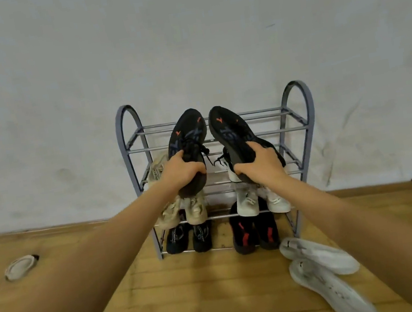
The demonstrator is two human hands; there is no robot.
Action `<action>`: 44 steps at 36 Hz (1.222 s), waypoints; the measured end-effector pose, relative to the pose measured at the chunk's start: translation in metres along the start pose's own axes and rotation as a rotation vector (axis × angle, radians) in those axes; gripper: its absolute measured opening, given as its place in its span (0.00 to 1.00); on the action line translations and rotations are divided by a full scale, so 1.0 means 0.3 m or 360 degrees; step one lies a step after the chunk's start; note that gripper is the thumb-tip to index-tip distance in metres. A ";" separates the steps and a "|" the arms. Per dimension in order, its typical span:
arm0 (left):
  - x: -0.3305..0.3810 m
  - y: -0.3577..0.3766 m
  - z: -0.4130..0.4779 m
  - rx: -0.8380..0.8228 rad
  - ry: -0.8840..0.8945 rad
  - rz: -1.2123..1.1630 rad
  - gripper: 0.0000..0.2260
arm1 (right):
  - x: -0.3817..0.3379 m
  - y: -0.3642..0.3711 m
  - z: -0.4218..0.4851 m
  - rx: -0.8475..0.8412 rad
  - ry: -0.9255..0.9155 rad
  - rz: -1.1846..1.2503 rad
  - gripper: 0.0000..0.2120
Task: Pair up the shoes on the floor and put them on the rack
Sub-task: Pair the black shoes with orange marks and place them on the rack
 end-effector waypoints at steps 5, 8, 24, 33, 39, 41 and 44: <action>0.035 -0.091 0.140 0.0000 0.0010 0.0280 0.29 | -0.130 0.034 0.169 0.0020 -0.0022 -0.0143 0.31; 0.041 -0.150 0.233 0.0059 0.0007 0.0419 0.23 | -0.205 0.085 0.265 0.0036 -0.0035 -0.0130 0.29; -0.047 -0.309 0.551 0.0174 -0.0132 0.0904 0.23 | -0.406 0.351 0.520 0.0012 -0.0015 -0.0076 0.32; -0.068 -0.300 0.604 0.0215 -0.0136 0.0883 0.25 | -0.447 0.373 0.547 0.0088 -0.0022 -0.0061 0.33; -0.092 -0.277 0.599 0.0387 -0.0122 0.0724 0.29 | -0.448 0.395 0.533 0.0136 -0.0072 -0.0103 0.34; -0.094 -0.277 0.594 0.0420 -0.0073 0.0675 0.31 | -0.444 0.406 0.528 0.0140 -0.0078 -0.0106 0.36; -0.098 -0.291 0.580 0.0415 0.0025 0.0599 0.31 | -0.445 0.412 0.526 0.0106 -0.0071 -0.0096 0.37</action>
Point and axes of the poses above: each hand's wrist, its own z-axis towards the middle knuckle, its own y-axis out of the palm, x = y × z, the point moved 6 cm from there along z, towards the middle knuckle, and after that the axes turned 8 degrees about -z, right-handed, at the moved point
